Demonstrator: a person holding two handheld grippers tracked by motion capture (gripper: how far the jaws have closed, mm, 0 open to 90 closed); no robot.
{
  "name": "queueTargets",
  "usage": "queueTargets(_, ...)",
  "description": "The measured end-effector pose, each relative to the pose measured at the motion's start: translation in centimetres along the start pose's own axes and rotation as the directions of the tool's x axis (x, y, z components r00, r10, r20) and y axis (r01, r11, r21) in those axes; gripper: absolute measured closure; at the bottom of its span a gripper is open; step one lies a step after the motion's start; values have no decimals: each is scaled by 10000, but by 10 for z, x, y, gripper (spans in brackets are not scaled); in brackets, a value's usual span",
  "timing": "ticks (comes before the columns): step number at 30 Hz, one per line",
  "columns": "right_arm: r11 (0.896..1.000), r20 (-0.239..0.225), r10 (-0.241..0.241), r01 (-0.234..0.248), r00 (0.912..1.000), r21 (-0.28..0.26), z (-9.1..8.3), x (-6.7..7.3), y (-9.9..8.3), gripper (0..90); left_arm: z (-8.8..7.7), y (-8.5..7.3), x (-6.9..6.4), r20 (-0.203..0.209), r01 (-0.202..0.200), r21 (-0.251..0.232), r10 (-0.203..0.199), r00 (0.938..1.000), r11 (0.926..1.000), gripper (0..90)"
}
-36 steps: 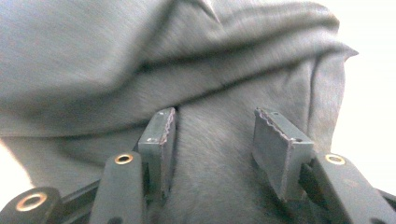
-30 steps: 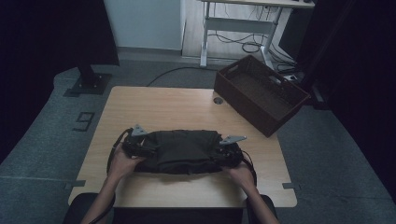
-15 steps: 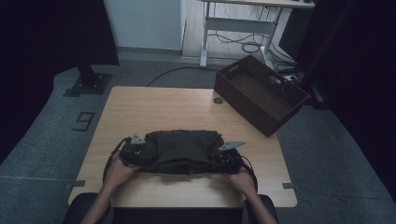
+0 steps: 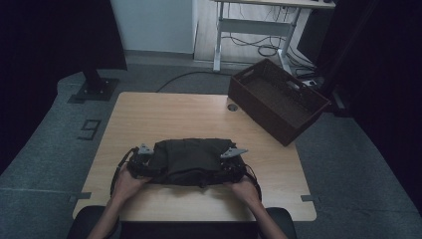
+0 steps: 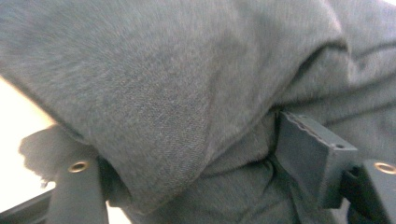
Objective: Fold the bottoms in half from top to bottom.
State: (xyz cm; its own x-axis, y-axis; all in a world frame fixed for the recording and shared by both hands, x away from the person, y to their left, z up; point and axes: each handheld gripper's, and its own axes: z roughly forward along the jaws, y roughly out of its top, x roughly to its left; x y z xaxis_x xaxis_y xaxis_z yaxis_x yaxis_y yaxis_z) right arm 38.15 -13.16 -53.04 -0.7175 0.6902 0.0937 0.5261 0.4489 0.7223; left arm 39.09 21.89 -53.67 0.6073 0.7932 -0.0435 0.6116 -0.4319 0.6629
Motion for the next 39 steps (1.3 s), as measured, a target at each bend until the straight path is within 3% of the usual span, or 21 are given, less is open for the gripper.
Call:
queueTargets(2,10000,243,26,-27,9997,57,5,0,-4,343,0,0,0,2,42,-13,-42,10000,10000,163)
queueTargets(6,9999,909,-51,41,9958,120,6,3,-5,530,1,-1,1,16,121,-5,-121,9999,9999,163)
queueTargets(8,9998,1046,-44,22,9945,208,5,3,-4,653,1,-1,0,-35,93,-26,-93,10000,10000,163)
queueTargets(10,9997,1097,64,-90,9939,229,5,2,-2,718,1,-1,0,-66,77,-33,-78,9999,10000,163)
queueTargets(17,9999,1566,15,9,9877,-155,-19,-9,3,807,1,-2,3,-189,144,-69,-145,9997,9999,164)
queueTargets(20,9997,1977,6,41,9803,-230,-30,-18,6,810,2,-2,4,-205,170,-80,-172,9996,9998,164)
queueTargets(23,9998,1489,209,-205,9886,-43,-27,-27,3,775,2,-2,4,-185,246,-79,-247,9995,9997,164)
queueTargets(25,9996,1234,129,-159,9923,231,-19,-27,-3,677,1,-2,4,-192,282,-82,-284,9994,9996,164)
queueTargets(28,9999,903,162,-160,9958,-26,-20,-28,-8,485,-2,0,2,-187,120,-69,-121,9998,9999,176)
queueTargets(31,9995,455,258,-249,9986,-208,-32,-28,-6,432,-14,8,-7,-323,-308,-375,296,9990,9988,219)
queueTargets(35,9992,96,267,-264,9996,-293,-48,-23,-6,439,-37,20,-22,369,-376,-1109,420,9984,9931,250)
queueTargets(39,9987,-216,397,-404,9990,-315,-58,-14,-13,449,-52,34,-43,1038,-671,-1355,815,9912,9885,254)
